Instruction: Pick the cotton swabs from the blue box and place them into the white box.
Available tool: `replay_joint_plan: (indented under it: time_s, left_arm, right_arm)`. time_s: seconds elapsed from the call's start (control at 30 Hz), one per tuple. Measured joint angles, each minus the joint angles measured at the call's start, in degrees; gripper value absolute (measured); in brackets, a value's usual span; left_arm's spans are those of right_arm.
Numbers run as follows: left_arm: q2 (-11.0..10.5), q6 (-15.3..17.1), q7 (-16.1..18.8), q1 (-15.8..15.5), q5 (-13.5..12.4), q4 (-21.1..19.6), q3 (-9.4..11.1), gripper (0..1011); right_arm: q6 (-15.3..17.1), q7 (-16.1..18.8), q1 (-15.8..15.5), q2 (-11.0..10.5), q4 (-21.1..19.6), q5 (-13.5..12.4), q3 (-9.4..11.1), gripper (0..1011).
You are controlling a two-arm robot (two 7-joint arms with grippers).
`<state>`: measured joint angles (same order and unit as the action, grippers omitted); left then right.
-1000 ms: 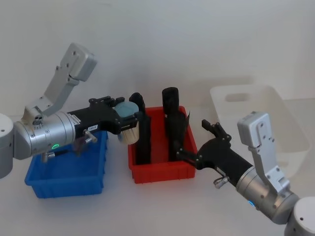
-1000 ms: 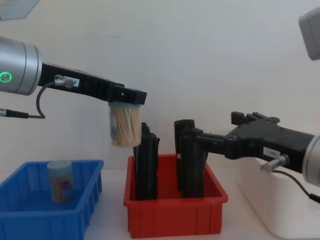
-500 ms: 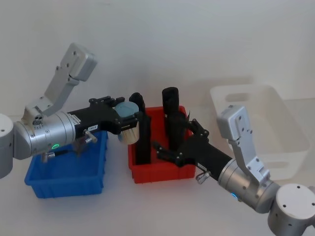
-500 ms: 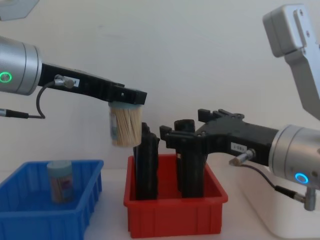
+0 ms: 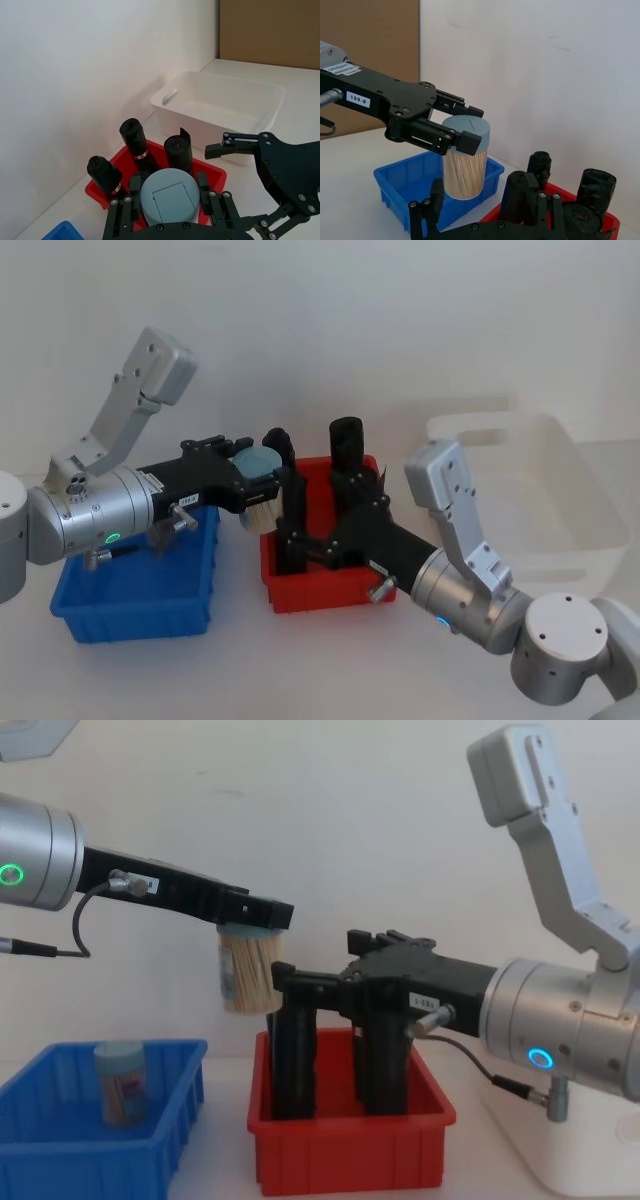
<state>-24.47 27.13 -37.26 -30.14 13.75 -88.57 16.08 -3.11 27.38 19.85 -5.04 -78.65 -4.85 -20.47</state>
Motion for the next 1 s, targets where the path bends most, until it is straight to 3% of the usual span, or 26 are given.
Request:
replay_joint_plan:
  time_s: [0.57,1.0]
  left_arm:
    - [0.0,0.0,0.0,0.0,0.0,0.0,0.0,670]
    - [-0.01,0.0,0.08,0.0,-0.02,0.0,-0.01,670]
  right_arm:
    - [-2.64,2.27,5.73,3.6,9.49,0.0,-1.24,997]
    - [-4.31,3.65,8.77,5.34,15.08,-0.6,-1.79,660]
